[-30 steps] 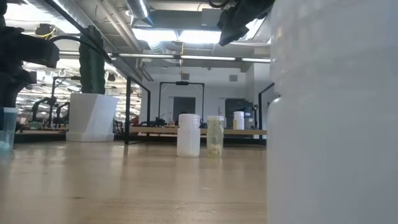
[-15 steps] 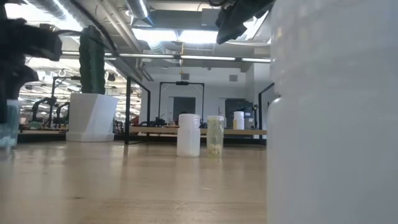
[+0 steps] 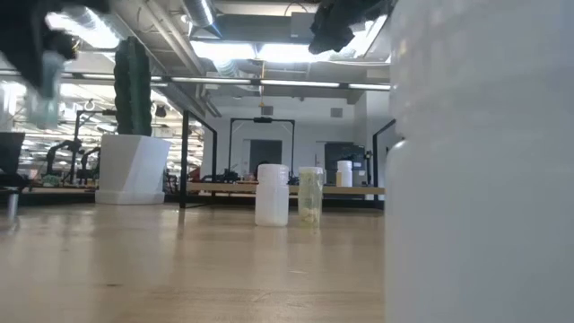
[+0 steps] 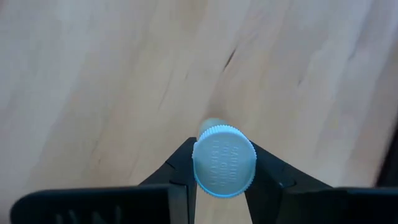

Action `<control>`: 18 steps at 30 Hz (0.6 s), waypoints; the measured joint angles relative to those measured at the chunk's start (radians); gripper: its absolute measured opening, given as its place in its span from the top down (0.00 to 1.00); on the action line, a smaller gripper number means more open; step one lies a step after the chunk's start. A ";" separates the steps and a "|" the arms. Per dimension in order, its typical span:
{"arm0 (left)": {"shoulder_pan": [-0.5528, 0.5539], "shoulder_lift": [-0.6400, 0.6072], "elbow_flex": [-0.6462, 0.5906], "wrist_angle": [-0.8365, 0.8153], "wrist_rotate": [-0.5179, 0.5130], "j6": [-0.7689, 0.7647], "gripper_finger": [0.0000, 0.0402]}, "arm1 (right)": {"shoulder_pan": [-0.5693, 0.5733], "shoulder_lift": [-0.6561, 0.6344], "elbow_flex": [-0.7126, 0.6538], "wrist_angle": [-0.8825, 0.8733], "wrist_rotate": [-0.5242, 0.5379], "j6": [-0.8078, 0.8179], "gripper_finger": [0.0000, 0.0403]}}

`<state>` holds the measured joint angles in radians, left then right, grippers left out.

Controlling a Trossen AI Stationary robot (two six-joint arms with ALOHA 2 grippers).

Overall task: Pick and place medicine bottles onto shelf by color
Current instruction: Put the top left blue pill bottle on the shelf

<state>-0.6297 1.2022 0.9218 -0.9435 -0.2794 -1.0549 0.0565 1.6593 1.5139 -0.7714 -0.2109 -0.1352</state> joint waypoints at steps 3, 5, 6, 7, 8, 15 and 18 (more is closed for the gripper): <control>0.033 0.000 0.073 -0.030 -0.021 0.050 0.79 | 0.000 -0.033 0.000 0.003 0.024 0.001 0.40; 0.058 0.000 0.118 -0.049 -0.044 0.089 0.79 | 0.000 -0.068 0.000 -0.001 0.065 0.002 0.40; 0.071 0.000 0.138 -0.059 -0.057 0.107 0.79 | 0.000 -0.087 0.000 -0.005 0.085 0.003 0.40; 0.084 0.000 0.158 -0.072 -0.067 0.127 0.79 | 0.000 -0.111 0.000 -0.010 0.106 0.007 0.40; 0.099 0.000 0.177 -0.084 -0.077 0.151 0.79 | 0.000 -0.133 0.000 -0.020 0.123 0.022 0.40; 0.245 0.000 0.278 -0.098 -0.072 0.301 0.79 | 0.000 -0.258 0.000 -0.029 0.215 0.102 0.40; 0.315 0.000 0.338 -0.105 -0.068 0.385 0.79 | 0.000 -0.291 0.000 -0.055 0.274 0.134 0.40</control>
<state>-0.3145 1.2022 1.2601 -1.0485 -0.3478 -0.6700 0.0563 1.3686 1.5143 -0.8268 0.0626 -0.0016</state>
